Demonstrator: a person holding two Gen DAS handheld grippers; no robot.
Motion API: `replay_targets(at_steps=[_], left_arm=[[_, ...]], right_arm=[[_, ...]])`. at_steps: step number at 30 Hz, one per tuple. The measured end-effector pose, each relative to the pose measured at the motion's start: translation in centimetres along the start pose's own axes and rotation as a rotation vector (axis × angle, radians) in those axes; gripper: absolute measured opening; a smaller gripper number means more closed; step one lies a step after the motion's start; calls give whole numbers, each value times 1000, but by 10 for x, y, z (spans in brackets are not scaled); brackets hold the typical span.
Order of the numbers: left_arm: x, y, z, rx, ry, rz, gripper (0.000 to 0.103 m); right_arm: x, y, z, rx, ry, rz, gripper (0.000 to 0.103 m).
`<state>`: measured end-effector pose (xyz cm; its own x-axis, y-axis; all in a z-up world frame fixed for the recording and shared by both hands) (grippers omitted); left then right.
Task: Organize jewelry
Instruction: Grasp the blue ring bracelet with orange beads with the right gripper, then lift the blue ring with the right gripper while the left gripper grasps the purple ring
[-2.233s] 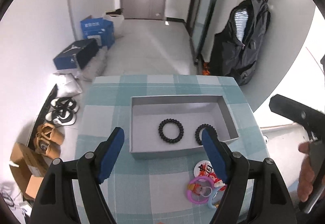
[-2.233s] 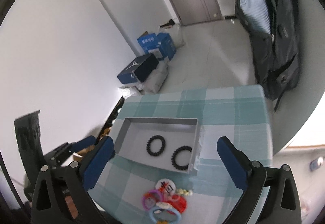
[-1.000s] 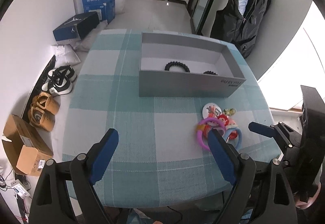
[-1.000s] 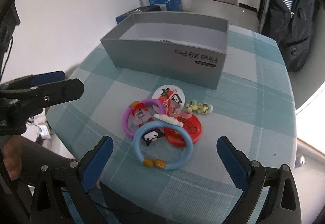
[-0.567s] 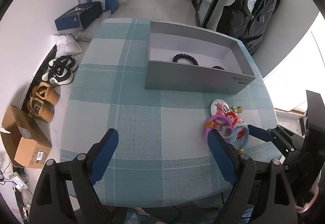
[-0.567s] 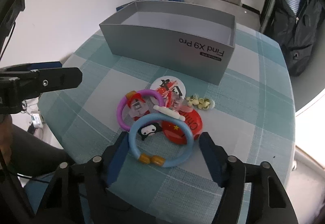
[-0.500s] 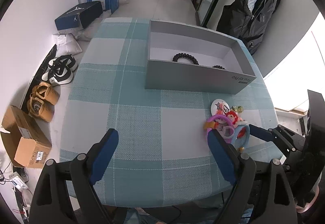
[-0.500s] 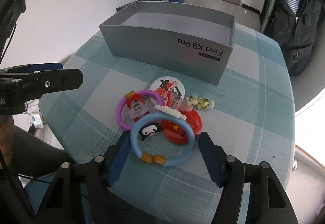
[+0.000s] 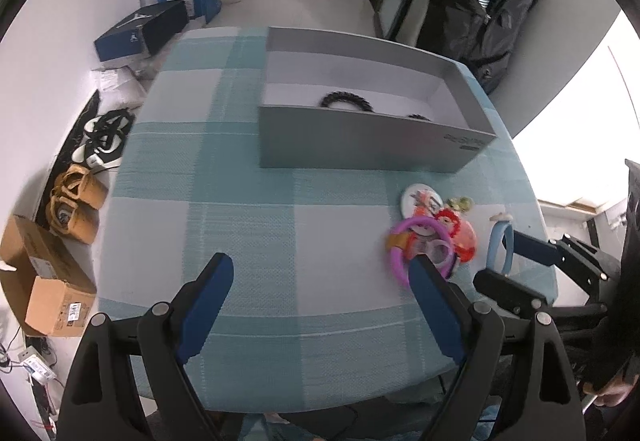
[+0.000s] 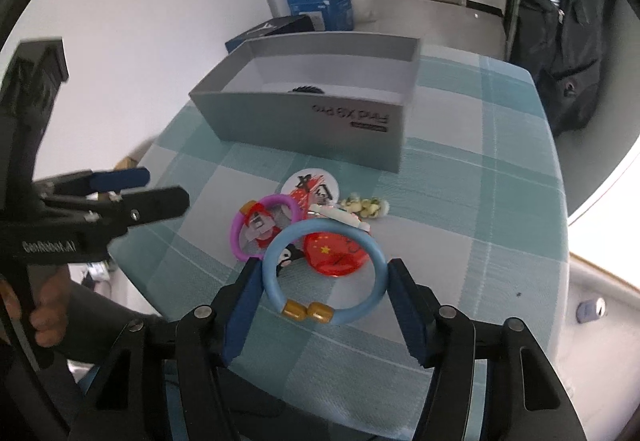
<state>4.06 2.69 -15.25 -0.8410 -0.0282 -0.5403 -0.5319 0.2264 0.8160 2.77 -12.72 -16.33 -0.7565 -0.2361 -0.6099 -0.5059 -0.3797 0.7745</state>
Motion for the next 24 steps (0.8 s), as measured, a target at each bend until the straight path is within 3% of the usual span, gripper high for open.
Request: replay_targets(at_steps=[5,12,24], left_arm=[[5,-5,-21,44,-70,23,86],[18,-19,-41,37,-183,69,86],[13,-33,-48,-3,-234,90,86]], right_arm=[[-6,13,-17,-4,-72,-32,62],[-18,30,-37,0,-136,-85,62],[-25,38,-44,-26,-159,-110,62]])
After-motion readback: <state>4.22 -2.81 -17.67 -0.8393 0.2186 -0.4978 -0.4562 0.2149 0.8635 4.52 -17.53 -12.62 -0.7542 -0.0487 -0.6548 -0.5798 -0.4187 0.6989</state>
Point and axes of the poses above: each gripper's, at about its wrist camera, not at the fingertips, and y roughly against the way its jaws point, z to its left, x to its underside, the point moved 6 cm from there along -y, roughly the way its jaws point, and after that the axes turned 7 degrees about -z, right-handed, at the moved point
